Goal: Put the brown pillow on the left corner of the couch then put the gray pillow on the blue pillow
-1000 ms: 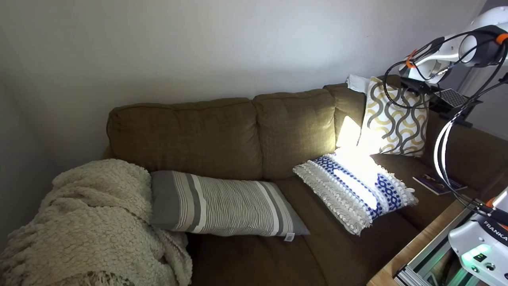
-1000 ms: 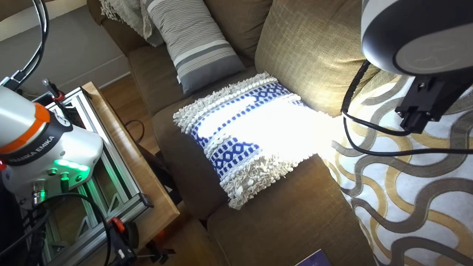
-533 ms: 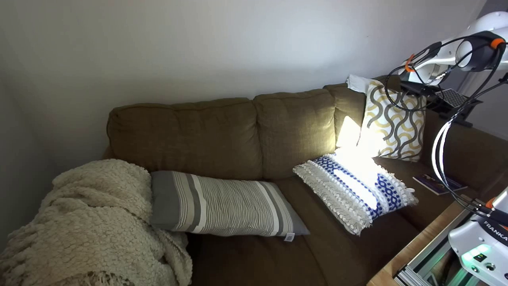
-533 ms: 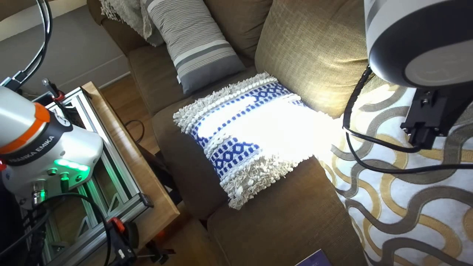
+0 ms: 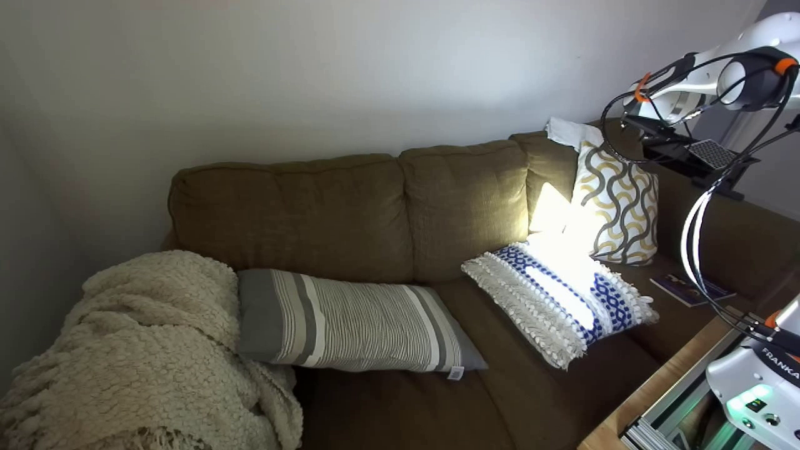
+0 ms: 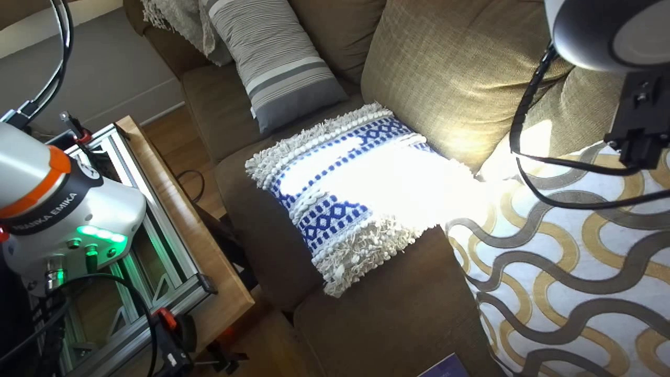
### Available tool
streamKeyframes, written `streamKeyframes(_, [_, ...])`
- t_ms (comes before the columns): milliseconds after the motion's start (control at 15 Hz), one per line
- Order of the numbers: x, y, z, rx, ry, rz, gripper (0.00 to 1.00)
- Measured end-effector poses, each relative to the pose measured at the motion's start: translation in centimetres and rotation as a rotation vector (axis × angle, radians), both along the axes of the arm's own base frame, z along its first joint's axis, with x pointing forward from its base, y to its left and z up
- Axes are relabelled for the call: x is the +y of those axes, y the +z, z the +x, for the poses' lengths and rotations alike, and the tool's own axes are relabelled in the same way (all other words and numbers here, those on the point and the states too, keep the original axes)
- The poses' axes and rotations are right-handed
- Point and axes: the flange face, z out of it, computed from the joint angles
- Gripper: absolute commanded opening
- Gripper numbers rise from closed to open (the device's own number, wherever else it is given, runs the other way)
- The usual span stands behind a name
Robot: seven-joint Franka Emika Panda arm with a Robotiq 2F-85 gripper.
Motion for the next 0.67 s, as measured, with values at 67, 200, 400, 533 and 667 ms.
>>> streamKeyframes(67, [0.7,0.1,0.5,-0.004,0.011,0.012,1.00])
streamKeyframes(200, [2.4,0.2,1.6,0.010,0.039,0.067,1.00])
streamKeyframes(400, [6.0,0.1,2.7,0.083,0.104,0.187,1.00])
streamKeyframes(533, [8.7,0.1,2.7,0.153,0.143,0.265,1.00])
streamKeyframes(667, [11.8,0.1,2.4,0.231,0.184,0.340,1.00])
